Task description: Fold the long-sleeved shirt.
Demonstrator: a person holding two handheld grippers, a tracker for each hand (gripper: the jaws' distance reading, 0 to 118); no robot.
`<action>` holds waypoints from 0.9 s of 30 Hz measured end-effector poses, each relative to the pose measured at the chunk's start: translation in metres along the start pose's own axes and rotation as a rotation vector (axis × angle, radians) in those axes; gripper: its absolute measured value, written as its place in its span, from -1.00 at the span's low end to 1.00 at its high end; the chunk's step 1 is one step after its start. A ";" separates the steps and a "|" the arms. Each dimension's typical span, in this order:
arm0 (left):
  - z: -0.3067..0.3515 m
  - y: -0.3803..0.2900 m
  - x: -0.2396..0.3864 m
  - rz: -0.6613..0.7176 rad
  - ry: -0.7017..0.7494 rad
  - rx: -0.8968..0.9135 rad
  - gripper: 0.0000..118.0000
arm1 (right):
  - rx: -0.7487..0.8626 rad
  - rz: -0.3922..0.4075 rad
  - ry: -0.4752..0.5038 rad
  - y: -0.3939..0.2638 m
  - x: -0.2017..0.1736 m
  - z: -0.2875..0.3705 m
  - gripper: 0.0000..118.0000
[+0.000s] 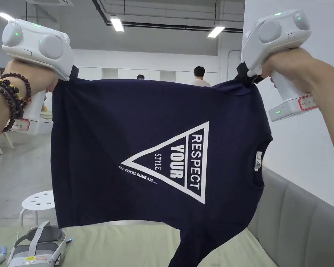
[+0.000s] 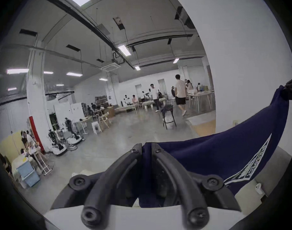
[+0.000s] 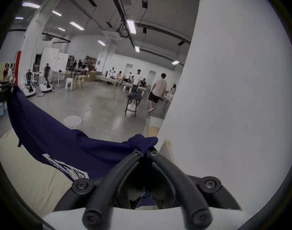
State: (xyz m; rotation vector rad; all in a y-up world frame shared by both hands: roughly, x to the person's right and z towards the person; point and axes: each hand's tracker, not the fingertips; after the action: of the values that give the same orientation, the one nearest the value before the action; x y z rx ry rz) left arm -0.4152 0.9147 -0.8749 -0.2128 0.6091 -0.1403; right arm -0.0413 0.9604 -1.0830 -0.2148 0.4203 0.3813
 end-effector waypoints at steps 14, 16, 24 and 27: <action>-0.068 -0.200 0.035 -0.021 -0.029 -0.253 -0.79 | -0.311 -0.017 0.151 -0.198 -0.083 -0.110 -0.99; -0.073 -0.246 0.038 0.005 -0.049 -0.341 -0.79 | -0.374 -0.013 0.182 -0.244 -0.099 -0.128 -0.99; -0.044 -0.319 0.041 0.059 -0.071 -0.431 -0.78 | -0.495 -0.030 0.216 -0.313 -0.117 -0.138 -0.99; -0.014 -0.323 0.036 0.041 -0.079 -0.432 -0.79 | -0.484 -0.036 0.221 -0.316 -0.114 -0.094 -0.99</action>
State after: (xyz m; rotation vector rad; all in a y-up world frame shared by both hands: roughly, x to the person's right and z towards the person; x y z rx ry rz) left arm -0.4160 0.5927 -0.8288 -0.6201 0.5592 0.0414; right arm -0.0435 0.6115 -1.0785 -0.7394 0.5369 0.4216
